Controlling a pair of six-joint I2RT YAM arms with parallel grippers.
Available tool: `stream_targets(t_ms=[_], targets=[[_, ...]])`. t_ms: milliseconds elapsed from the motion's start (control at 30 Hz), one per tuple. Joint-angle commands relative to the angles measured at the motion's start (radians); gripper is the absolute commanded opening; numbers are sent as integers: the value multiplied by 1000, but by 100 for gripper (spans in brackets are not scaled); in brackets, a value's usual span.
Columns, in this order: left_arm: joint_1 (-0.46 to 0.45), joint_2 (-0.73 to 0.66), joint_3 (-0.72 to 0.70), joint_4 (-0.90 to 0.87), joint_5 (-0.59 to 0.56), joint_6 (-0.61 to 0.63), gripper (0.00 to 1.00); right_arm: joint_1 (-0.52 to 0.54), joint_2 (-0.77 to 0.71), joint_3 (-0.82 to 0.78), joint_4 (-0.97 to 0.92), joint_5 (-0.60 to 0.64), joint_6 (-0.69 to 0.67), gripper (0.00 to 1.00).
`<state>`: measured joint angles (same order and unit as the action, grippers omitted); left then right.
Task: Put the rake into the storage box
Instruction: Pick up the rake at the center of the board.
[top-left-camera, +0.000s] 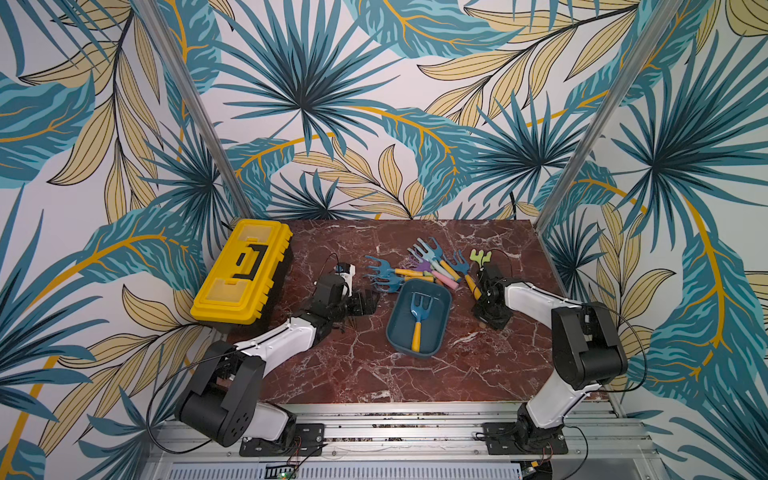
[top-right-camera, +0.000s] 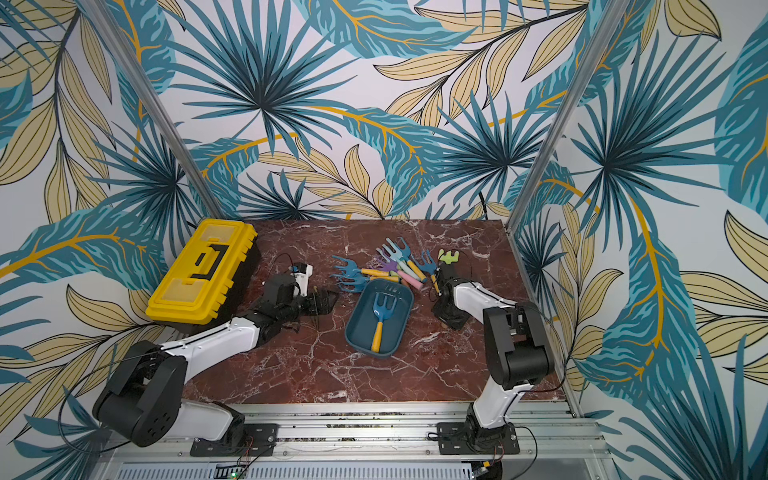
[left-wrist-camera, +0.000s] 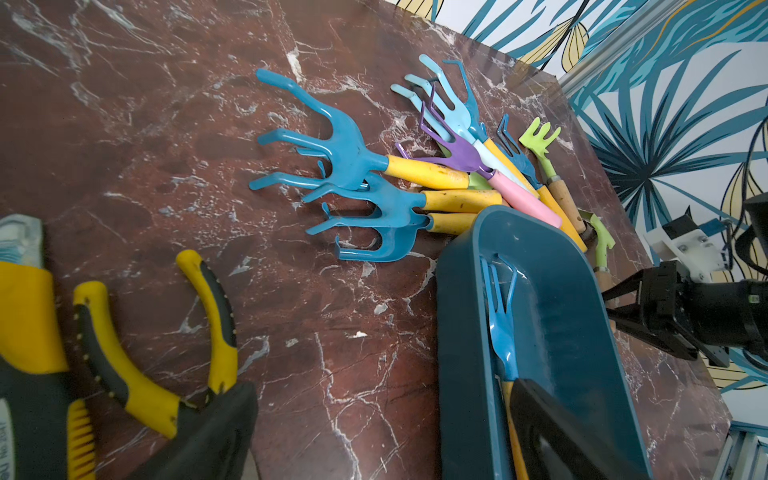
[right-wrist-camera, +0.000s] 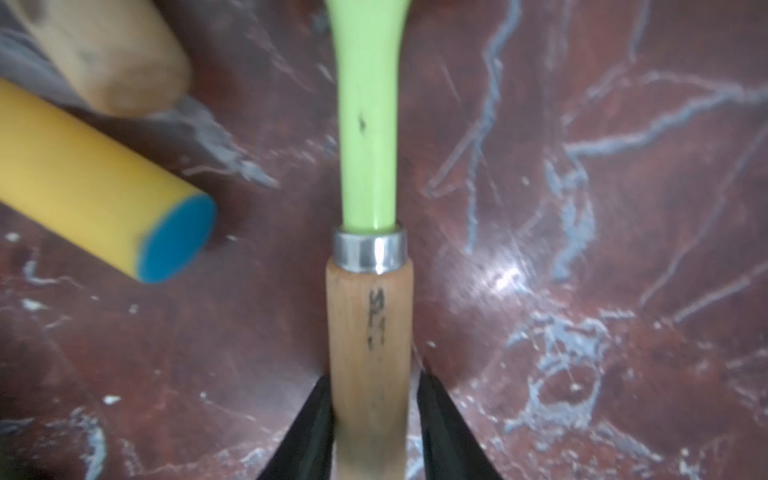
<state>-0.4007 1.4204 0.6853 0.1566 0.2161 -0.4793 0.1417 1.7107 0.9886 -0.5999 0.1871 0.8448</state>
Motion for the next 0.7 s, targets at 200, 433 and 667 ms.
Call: stream_targets(t_ms=[200,433,667], targets=[[-4,-57,10,8,-22,4,100,-5,-80,-92,-34,5,19,20],[-4,-64,-4,26,-37,-1,100,-5,-246,-106,-100,2,-34,18],[-4,-91,-24,35,-74,6,100,18,-496,-183,-106,-113,-55,18]])
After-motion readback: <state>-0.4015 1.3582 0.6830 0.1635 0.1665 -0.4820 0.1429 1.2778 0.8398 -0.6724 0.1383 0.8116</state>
